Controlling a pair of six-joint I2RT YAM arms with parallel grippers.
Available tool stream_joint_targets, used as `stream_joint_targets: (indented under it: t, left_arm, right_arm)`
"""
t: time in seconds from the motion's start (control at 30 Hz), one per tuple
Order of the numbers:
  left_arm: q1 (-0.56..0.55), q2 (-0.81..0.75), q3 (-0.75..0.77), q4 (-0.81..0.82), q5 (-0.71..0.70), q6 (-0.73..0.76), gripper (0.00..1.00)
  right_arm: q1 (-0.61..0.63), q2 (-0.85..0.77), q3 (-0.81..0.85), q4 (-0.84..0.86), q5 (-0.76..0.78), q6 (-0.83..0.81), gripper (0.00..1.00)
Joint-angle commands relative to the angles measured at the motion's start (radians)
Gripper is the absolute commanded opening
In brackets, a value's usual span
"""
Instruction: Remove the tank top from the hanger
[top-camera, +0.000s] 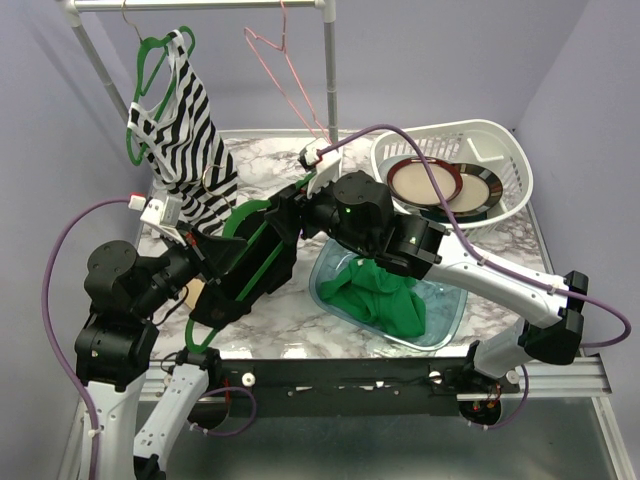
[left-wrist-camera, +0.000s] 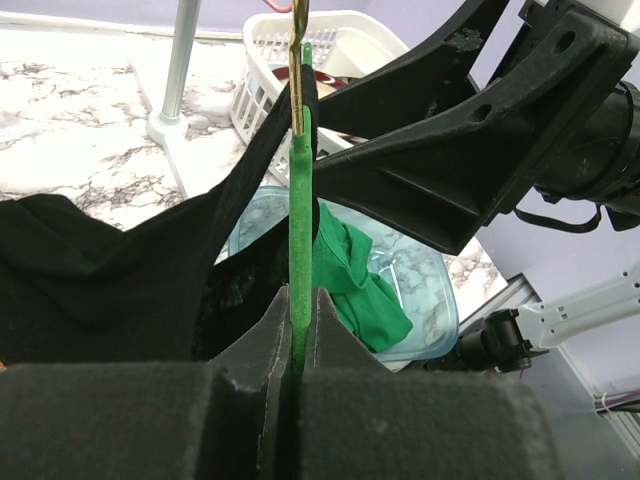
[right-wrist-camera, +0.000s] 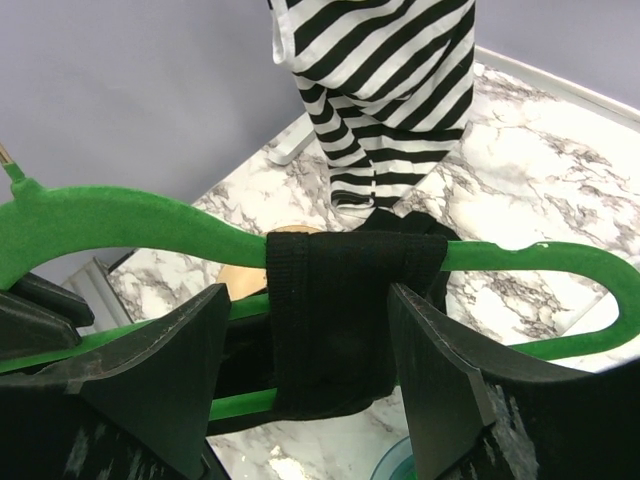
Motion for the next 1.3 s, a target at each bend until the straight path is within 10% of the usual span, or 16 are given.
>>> stream_joint_targets:
  t: [0.0, 0.73, 0.83, 1.0, 1.27]
  left_arm:
    - [-0.006, -0.020, 0.007, 0.060, -0.032, 0.001, 0.00]
    - [-0.006, -0.029, 0.009, 0.052, -0.024, -0.016, 0.00]
    - [-0.006, -0.032, 0.007, 0.054, -0.024, -0.019, 0.00]
    - [-0.006, -0.025, 0.010, 0.055, -0.015, -0.019, 0.00]
    - [-0.012, -0.018, 0.016, 0.040, -0.027, -0.006, 0.00]
  right_arm:
    - [0.011, -0.026, -0.052, -0.033, -0.059, -0.007, 0.75]
    - [0.022, 0.017, -0.026, 0.013, 0.104, -0.067, 0.70]
    - [0.020, 0.048, 0.021, -0.008, 0.174, -0.082, 0.62]
    - [0.022, 0.052, 0.035, 0.035, 0.247, -0.125, 0.05]
    - [0.003, 0.023, 0.051, 0.108, 0.400, -0.219, 0.01]
